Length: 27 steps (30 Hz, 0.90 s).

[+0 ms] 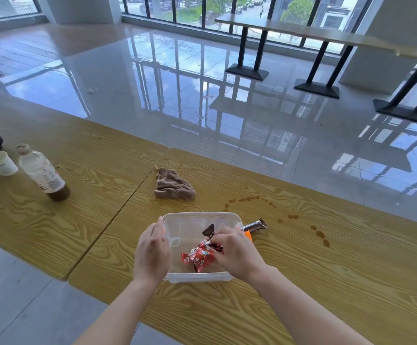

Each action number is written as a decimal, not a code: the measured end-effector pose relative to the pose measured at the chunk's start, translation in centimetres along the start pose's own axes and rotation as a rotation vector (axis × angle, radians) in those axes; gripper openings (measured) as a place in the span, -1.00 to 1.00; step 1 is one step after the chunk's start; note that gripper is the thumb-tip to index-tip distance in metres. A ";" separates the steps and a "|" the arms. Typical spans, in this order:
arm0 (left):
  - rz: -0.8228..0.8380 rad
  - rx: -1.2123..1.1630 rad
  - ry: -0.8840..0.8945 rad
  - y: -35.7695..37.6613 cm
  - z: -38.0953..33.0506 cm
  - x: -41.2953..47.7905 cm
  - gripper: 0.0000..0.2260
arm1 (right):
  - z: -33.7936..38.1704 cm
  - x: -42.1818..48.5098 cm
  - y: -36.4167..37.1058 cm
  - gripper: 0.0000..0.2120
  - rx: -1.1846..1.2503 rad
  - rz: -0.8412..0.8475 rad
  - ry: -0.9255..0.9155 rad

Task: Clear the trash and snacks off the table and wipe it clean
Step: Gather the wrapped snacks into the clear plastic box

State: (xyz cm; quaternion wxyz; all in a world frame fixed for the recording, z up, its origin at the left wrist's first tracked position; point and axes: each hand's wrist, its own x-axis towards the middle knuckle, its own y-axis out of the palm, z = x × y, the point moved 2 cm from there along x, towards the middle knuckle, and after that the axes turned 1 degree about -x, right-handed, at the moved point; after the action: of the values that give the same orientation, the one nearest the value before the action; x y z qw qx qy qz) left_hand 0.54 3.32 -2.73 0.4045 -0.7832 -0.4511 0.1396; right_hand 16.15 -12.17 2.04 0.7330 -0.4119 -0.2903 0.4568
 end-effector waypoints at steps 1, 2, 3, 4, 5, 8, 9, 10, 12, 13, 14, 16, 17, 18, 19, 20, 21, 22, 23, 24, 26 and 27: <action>0.003 0.004 0.004 0.0 0.0 0.0 -0.61 | -0.1 -0.1 0.0 -0.85 -0.003 0.021 0.005; 0.005 0.009 0.006 0.0 0.0 0.0 -0.61 | -0.2 -0.2 0.0 -0.84 0.002 0.042 0.015; 0.006 0.013 0.007 0.0 0.0 0.0 -0.61 | -0.3 -0.2 0.0 -0.82 0.014 0.056 0.028; 0.007 0.016 0.005 0.1 0.1 0.0 -0.60 | -0.3 -0.3 -0.2 -0.81 0.028 0.056 0.038; 0.007 0.020 0.002 0.1 0.1 0.0 -0.60 | -0.4 -0.3 -0.4 -0.81 0.040 0.037 0.044; 0.004 0.031 0.004 0.1 0.1 0.0 -0.60 | -0.7 -0.1 -1.7 -0.81 0.070 -0.088 0.058; 0.001 0.032 0.007 0.0 0.1 0.0 -0.60 | -1.1 0.1 -2.3 -0.80 0.076 -0.131 0.080; 0.000 0.034 0.010 0.0 0.1 0.0 -0.60 | -1.6 0.4 -2.8 -0.80 0.077 -0.172 0.107; 0.000 0.038 0.016 0.0 0.0 0.0 -0.60 | -3.0 1.3 -3.9 -0.80 0.071 -0.250 0.163; 0.001 0.042 0.017 0.0 0.0 0.0 -0.60 | -3.8 1.8 -4.3 -0.79 0.064 -0.278 0.191; 0.001 0.047 0.014 0.0 -0.1 0.0 -0.60 | -4.6 2.3 -4.6 -0.78 0.053 -0.296 0.218; -0.001 0.054 0.011 0.0 -0.1 0.0 -0.60 | -6.5 3.3 -4.8 -0.75 0.017 -0.286 0.269; -0.002 0.056 0.012 0.0 -0.1 0.0 -0.60 | -7.6 3.7 -4.6 -0.73 -0.011 -0.251 0.297; -0.003 0.057 0.014 0.0 -0.1 -0.1 -0.60 | -8.6 4.0 -4.3 -0.70 -0.044 -0.197 0.323; -0.005 0.057 0.016 0.0 -0.2 -0.1 -0.60 | -9.6 4.2 -3.8 -0.68 -0.080 -0.125 0.345; -0.006 0.057 0.017 -0.1 -0.2 -0.1 -0.59 | -10.5 4.4 -3.3 -0.65 -0.118 -0.042 0.367; -0.006 0.059 0.019 -0.1 -0.2 -0.1 -0.59 | -11.2 4.5 -2.8 -0.63 -0.155 0.042 0.387; -0.006 0.062 0.020 -0.1 -0.2 -0.1 -0.59 | -11.9 4.5 -2.2 -0.62 -0.190 0.118 0.401; -0.005 0.067 0.023 -0.1 -0.1 -0.1 -0.59 | -12.4 4.5 -1.7 -0.62 -0.226 0.176 0.403; -0.002 0.072 0.026 -0.1 -0.1 -0.1 -0.59 | -12.8 4.5 -1.3 -0.63 -0.263 0.211 0.393; 0.002 0.076 0.028 0.0 -0.1 -0.1 -0.60 | -13.4 4.4 -0.5 -0.68 -0.333 0.231 0.358; 0.001 0.073 0.025 0.0 -0.1 -0.1 -0.60 | -13.5 4.4 -0.3 -0.71 -0.362 0.230 0.341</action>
State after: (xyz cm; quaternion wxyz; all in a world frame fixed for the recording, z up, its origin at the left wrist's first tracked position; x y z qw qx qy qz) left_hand 0.52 3.19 -2.72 0.4384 -0.7698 -0.4403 0.1462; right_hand 28.95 -12.79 -4.17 0.6290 -0.6376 -0.1908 0.4019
